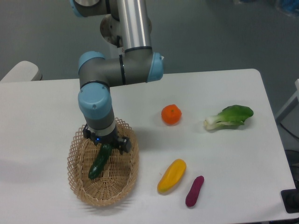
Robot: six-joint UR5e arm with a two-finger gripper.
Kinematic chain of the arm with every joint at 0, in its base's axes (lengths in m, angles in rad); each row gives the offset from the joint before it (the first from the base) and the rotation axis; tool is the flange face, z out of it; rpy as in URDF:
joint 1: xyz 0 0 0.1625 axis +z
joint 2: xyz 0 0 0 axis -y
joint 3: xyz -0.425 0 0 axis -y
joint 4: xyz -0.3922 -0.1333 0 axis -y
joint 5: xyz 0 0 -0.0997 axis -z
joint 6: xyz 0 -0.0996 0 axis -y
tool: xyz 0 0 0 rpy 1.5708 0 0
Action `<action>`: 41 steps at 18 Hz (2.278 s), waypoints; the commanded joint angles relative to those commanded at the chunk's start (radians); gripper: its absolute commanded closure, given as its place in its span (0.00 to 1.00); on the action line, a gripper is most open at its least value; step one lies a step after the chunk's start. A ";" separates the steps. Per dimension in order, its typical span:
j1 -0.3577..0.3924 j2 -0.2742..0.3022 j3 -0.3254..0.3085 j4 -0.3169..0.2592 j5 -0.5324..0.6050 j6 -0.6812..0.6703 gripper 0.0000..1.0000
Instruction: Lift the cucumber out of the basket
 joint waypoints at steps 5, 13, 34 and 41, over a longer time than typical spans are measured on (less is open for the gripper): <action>-0.020 -0.028 -0.003 0.037 0.008 0.003 0.00; -0.020 -0.032 -0.005 0.043 0.008 0.015 0.58; 0.083 0.024 0.159 -0.069 0.008 0.176 0.79; 0.268 0.040 0.251 -0.159 0.005 0.475 0.79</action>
